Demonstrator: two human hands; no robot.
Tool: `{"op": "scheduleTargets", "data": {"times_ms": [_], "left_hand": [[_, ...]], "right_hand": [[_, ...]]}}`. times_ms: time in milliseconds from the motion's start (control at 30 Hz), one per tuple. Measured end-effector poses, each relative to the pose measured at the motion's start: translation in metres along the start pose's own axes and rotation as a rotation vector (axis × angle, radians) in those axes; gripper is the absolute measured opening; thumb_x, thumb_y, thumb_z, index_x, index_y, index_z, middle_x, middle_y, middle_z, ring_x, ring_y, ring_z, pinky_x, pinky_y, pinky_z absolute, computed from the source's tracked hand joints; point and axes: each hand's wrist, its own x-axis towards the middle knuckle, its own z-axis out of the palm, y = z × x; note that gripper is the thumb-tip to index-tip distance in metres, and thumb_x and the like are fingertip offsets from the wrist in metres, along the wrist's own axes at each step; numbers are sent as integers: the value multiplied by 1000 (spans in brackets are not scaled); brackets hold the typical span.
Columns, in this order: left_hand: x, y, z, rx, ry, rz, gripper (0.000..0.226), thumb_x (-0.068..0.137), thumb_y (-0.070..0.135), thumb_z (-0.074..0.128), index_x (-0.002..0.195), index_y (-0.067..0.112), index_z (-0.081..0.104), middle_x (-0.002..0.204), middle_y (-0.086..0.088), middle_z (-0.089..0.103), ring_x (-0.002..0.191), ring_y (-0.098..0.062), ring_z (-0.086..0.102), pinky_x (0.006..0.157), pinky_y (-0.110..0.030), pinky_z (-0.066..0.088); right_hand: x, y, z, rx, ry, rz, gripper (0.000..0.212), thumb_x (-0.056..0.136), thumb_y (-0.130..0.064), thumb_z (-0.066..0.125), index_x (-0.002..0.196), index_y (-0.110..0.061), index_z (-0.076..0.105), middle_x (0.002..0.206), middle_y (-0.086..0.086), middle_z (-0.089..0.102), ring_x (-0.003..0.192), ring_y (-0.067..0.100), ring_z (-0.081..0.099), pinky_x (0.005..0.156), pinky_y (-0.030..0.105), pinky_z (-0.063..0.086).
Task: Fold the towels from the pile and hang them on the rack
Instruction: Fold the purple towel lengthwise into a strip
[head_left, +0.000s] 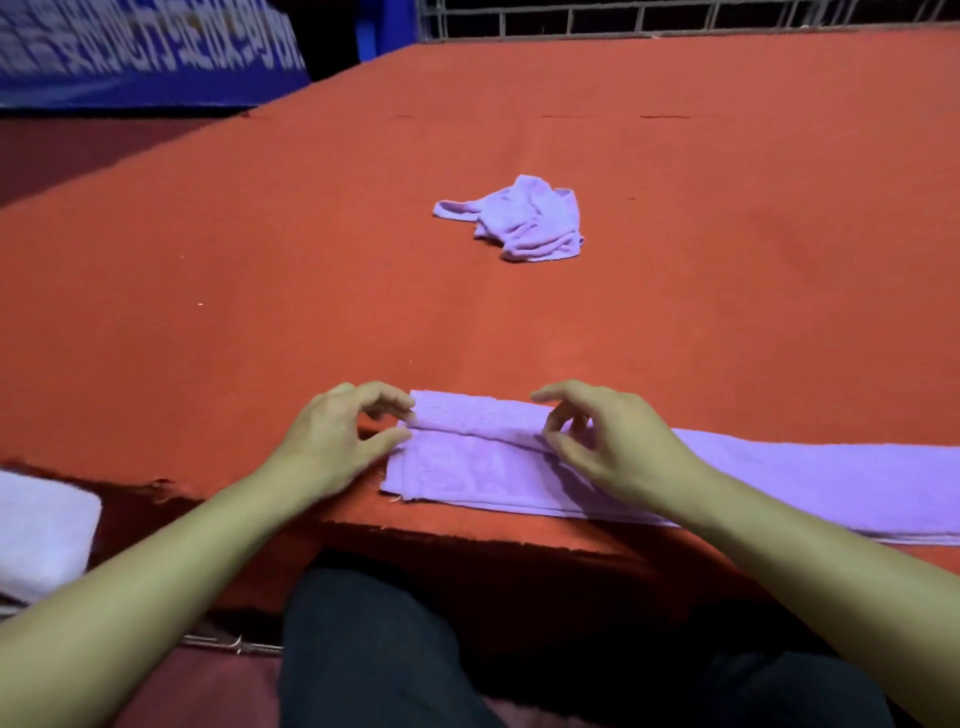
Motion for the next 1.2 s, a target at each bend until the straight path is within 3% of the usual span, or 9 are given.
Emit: {"op": "scheduleTargets", "data": {"times_ms": [100, 200, 367, 500, 667, 833, 967, 1200], "left_hand": [[7, -8, 7, 22, -36, 69, 37, 76, 24, 82, 98, 44, 61, 96, 48, 55, 90, 3, 55, 79, -7, 38], [17, -11, 14, 54, -66, 103, 32, 79, 29, 80, 104, 39, 63, 89, 36, 63, 91, 0, 55, 82, -26, 47], [34, -17, 19, 53, -69, 152, 26, 88, 24, 70, 111, 35, 63, 93, 27, 64, 89, -5, 52, 83, -30, 48], [42, -18, 18, 65, -39, 171, 23, 93, 21, 64, 114, 29, 64, 92, 21, 63, 86, -6, 47, 83, -30, 45], [42, -19, 9, -21, 55, 163, 21, 92, 21, 66, 111, 31, 66, 83, 31, 58, 79, 2, 48, 75, -25, 39], [20, -16, 0, -88, 132, 206, 21, 90, 25, 66, 109, 34, 65, 88, 29, 63, 73, -11, 51, 71, -22, 43], [-11, -18, 5, -76, 98, 220, 25, 88, 45, 54, 112, 42, 59, 99, 27, 61, 75, -6, 52, 72, -11, 40], [-40, -19, 22, -65, 83, 225, 25, 89, 41, 55, 112, 36, 63, 88, 31, 55, 80, 3, 50, 76, -6, 37]], "right_hand": [[7, -7, 14, -72, -22, 31, 41, 86, -23, 62, 123, -38, 56, 89, -27, 64, 77, 4, 49, 74, 31, 46], [6, -8, 19, -145, -70, 89, 42, 85, -28, 64, 124, -39, 54, 92, -28, 62, 85, 7, 50, 75, 32, 47], [3, -4, 20, -165, -90, 150, 44, 84, -36, 67, 126, -39, 52, 97, -26, 60, 90, 9, 52, 79, 34, 49], [6, -4, 19, -214, -62, 151, 39, 87, -34, 65, 124, -39, 53, 97, -25, 60, 90, 10, 49, 73, 30, 43], [7, -7, 13, -225, -5, 112, 37, 89, -28, 64, 124, -35, 54, 91, -21, 63, 84, 11, 51, 72, 35, 47], [1, -12, 1, -158, 32, 58, 43, 87, -21, 68, 126, -33, 55, 83, -24, 59, 75, 7, 52, 72, 30, 45], [-15, -17, 1, -139, -2, 12, 47, 85, -23, 70, 126, -37, 53, 85, -24, 60, 73, 6, 55, 70, 27, 45], [-35, -19, 14, -169, -44, -18, 47, 86, -23, 67, 127, -39, 50, 85, -24, 58, 77, 8, 53, 68, 36, 51]]}}
